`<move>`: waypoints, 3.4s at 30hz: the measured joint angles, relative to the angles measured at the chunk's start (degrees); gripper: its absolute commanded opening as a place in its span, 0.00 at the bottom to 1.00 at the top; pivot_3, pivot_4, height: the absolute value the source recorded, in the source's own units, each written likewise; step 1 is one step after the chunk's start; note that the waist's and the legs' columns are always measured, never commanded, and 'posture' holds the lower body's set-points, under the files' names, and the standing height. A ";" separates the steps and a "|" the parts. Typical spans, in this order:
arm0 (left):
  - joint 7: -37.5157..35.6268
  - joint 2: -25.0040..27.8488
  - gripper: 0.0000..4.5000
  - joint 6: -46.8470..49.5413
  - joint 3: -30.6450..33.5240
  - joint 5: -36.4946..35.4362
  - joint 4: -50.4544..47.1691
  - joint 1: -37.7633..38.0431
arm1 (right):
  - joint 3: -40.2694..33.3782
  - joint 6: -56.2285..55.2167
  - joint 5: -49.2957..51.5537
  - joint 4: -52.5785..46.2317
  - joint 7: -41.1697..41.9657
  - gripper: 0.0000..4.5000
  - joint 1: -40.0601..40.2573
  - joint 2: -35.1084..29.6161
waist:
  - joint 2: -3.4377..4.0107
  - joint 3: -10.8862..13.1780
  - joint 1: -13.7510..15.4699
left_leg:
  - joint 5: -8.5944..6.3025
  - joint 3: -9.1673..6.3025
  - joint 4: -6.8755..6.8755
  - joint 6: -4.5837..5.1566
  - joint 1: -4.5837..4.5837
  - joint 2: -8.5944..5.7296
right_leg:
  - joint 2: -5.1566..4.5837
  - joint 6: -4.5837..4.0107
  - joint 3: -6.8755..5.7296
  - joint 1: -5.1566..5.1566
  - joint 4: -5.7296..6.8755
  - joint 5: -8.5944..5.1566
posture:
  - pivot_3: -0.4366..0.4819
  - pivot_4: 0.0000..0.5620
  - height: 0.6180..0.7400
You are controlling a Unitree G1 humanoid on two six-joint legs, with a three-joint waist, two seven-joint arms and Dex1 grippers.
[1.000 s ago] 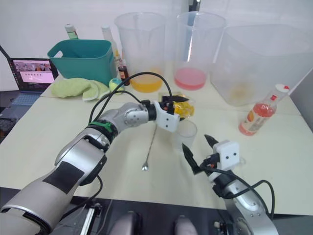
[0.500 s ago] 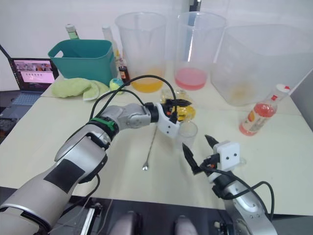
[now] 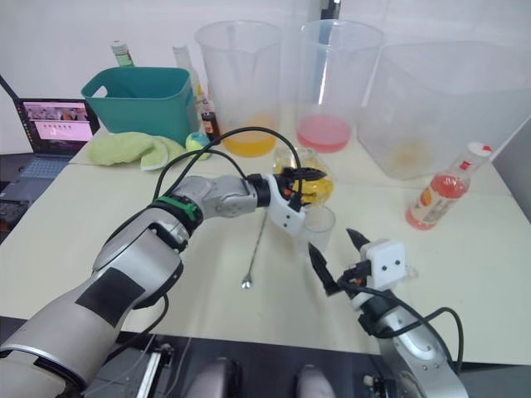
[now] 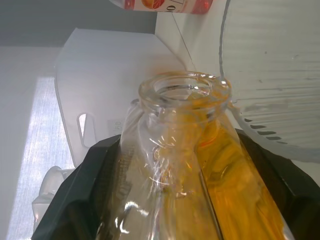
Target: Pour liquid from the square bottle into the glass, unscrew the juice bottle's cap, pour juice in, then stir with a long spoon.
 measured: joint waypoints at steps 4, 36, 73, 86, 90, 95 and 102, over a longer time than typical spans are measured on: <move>0.09 0.00 0.63 0.06 0.00 0.02 0.10 0.00 | 0.24 0.00 -0.34 0.00 -0.02 1.00 -0.01 0.12 | 0.00 0.00 0.00 | 0.00 0.00 0.00 -0.01 0.00 -0.01 | 0.00 0.00 0.00 0.00 0.02 0.00 | 0.48 0.27 0.92; 3.62 -0.19 0.63 2.32 -3.30 3.46 0.19 -1.47 | 0.77 -0.02 -0.55 0.00 -0.51 1.00 0.12 0.58 | 0.00 0.00 -0.01 | 0.02 -0.01 0.03 -0.01 0.00 -0.03 | -0.03 0.02 0.00 -0.02 0.11 -0.01 | 0.48 0.27 0.92; -43.94 0.60 0.63 21.35 33.69 -43.75 -8.89 8.38 | -4.71 1.72 7.86 6.23 9.62 1.00 -12.39 -6.22 | 0.01 0.00 -1.09 | 0.10 -0.15 0.26 0.05 0.00 -0.03 | -0.02 0.02 -0.02 -0.08 0.59 -0.01 | 0.48 0.27 0.92; -37.03 6.61 0.63 63.68 42.55 -55.25 -60.68 34.19 | -6.63 9.94 22.41 14.77 32.61 1.00 -24.59 -22.79 | 0.01 0.00 -0.75 | 0.09 -0.71 0.59 0.07 -0.16 -0.02 | -0.05 0.02 -0.42 0.09 0.83 -0.01 | 0.48 0.27 0.92; -32.65 6.38 0.63 72.20 43.33 -56.35 -71.13 40.01 | -4.12 8.79 20.48 19.85 38.92 1.00 -27.21 -23.69 | 0.00 0.00 -0.28 | 0.08 -0.75 0.83 0.09 -0.19 -0.03 | -0.05 0.01 -0.43 0.10 0.73 -0.01 | 0.48 0.27 0.92; -27.48 4.60 0.63 77.15 45.49 -57.55 -77.57 45.55 | -3.05 6.34 17.60 22.65 42.93 1.00 -27.72 -23.91 | -0.01 0.01 -0.12 | 0.08 -0.83 0.87 0.09 -0.19 -0.02 | -0.06 0.01 -0.44 0.11 0.75 -0.01 | 0.48 0.27 0.92; -22.80 1.90 0.63 78.69 46.95 -58.90 -79.02 50.52 | -3.23 5.04 15.83 23.76 44.65 1.00 -26.89 -23.89 | -0.02 0.01 -0.10 | 0.08 -0.94 0.87 0.09 -0.19 -0.02 | -0.07 0.01 -0.45 0.11 0.75 -0.01 | 0.48 0.27 0.92</move>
